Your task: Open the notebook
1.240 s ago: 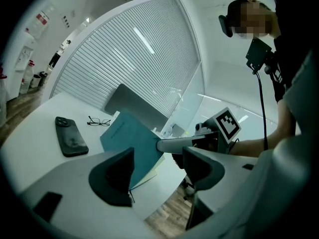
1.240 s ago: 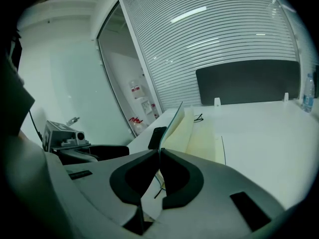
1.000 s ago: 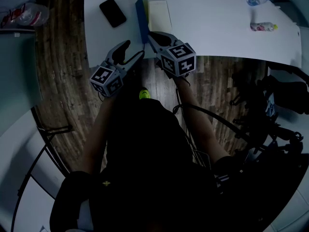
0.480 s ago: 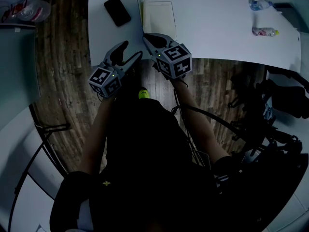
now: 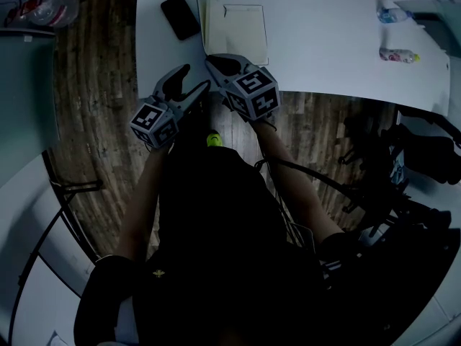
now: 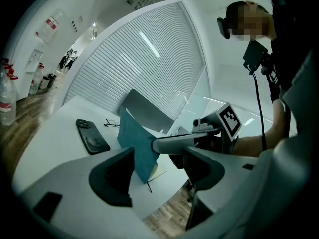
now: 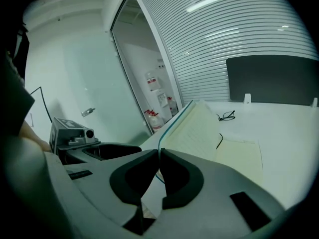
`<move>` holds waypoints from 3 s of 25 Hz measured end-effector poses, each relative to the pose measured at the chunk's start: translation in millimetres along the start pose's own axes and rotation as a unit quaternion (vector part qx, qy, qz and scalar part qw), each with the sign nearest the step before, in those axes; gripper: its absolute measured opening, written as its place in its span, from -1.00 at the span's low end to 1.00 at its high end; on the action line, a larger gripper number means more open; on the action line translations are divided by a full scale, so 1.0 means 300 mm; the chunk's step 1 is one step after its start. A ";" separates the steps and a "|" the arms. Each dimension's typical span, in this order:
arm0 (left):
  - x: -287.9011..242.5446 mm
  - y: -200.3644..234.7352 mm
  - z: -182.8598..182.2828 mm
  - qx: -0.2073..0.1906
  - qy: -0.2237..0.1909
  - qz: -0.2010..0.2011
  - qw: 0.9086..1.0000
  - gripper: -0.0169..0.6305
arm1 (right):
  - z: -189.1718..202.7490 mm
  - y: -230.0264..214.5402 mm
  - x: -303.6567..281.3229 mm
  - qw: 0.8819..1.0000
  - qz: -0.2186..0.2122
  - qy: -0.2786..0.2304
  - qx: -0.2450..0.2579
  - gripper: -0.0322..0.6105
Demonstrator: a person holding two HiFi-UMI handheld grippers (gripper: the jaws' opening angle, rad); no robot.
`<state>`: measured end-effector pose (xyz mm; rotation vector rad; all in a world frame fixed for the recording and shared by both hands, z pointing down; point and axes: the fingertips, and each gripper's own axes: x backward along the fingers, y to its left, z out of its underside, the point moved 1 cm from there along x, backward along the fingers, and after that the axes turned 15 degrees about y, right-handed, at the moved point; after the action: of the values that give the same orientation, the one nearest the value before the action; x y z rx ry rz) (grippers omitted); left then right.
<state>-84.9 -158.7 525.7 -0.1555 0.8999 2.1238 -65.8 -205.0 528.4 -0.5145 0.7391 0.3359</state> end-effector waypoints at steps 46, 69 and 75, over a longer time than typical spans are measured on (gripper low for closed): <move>0.110 0.236 0.002 0.046 -0.019 0.011 0.999 0.00 | 0.098 0.094 -0.370 0.987 -0.065 0.147 0.026 -0.82; 0.114 0.243 0.000 0.058 -0.022 0.009 0.998 0.00 | 0.145 0.083 -0.424 0.983 -0.063 0.171 0.002 -0.77; 0.112 0.250 -0.004 0.052 -0.024 0.011 0.998 0.00 | 0.144 0.097 -0.425 0.982 -0.086 0.167 -0.017 -0.75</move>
<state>-161.4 -169.8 552.9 -0.0408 0.9846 2.0873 -144.0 -171.1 636.6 -0.6728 1.0063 0.0999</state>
